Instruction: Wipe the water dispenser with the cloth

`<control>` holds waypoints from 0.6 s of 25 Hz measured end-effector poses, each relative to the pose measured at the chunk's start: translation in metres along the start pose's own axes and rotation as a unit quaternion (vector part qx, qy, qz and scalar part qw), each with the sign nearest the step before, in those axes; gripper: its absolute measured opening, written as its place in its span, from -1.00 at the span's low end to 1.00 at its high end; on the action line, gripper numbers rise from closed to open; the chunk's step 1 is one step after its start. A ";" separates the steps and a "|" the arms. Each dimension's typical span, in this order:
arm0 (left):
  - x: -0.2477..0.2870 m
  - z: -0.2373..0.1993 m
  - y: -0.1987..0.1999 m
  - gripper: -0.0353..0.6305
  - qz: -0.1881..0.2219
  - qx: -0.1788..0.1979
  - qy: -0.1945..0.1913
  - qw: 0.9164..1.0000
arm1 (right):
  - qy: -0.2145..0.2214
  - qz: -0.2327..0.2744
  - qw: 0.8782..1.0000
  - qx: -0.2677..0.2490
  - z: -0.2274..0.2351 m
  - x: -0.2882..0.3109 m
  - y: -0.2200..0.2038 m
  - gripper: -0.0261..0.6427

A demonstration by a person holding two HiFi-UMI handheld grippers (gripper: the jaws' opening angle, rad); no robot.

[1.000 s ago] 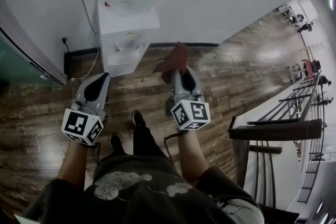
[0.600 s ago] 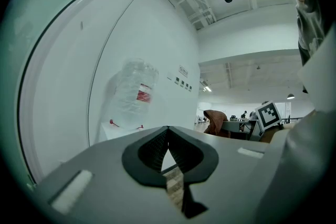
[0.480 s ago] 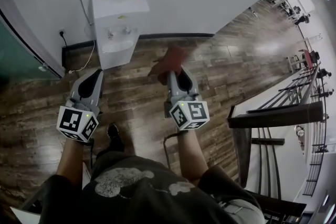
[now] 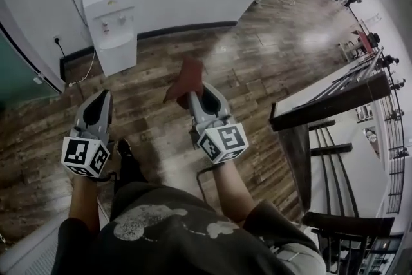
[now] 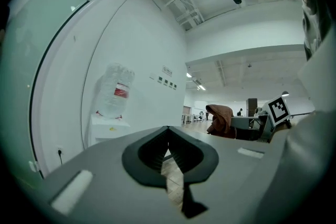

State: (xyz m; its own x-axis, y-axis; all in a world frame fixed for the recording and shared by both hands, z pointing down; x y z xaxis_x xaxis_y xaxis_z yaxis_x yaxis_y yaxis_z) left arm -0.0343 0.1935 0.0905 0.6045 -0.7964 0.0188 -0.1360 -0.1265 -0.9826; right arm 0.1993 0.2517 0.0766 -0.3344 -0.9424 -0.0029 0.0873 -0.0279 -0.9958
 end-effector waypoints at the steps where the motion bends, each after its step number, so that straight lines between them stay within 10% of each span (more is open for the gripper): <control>1: -0.009 0.013 -0.002 -0.83 0.004 0.001 0.001 1.000 | 0.001 0.002 1.000 -0.001 -0.002 -0.017 -0.001 -0.72; 15: -0.146 0.105 -0.015 -0.83 0.003 0.003 0.037 0.999 | 0.067 0.006 0.997 0.036 -0.073 -0.132 -0.027 -0.74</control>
State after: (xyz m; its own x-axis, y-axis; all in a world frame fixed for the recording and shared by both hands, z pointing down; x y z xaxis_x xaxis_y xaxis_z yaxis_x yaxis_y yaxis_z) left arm -0.0378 0.3735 0.0831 0.5434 -0.8391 0.0259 -0.1345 -0.1175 -0.9839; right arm 0.1722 0.4009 0.0968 -0.4544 -0.8902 -0.0322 0.1583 -0.0451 -0.9864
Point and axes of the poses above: the fingertips, and each gripper's own axes: x forward along the fingers, z to its right, y out of its top, the point moved 3 cm from there along -x, backward along the fingers, and after that the axes turned 8 degrees about y, right-handed, at the moved point
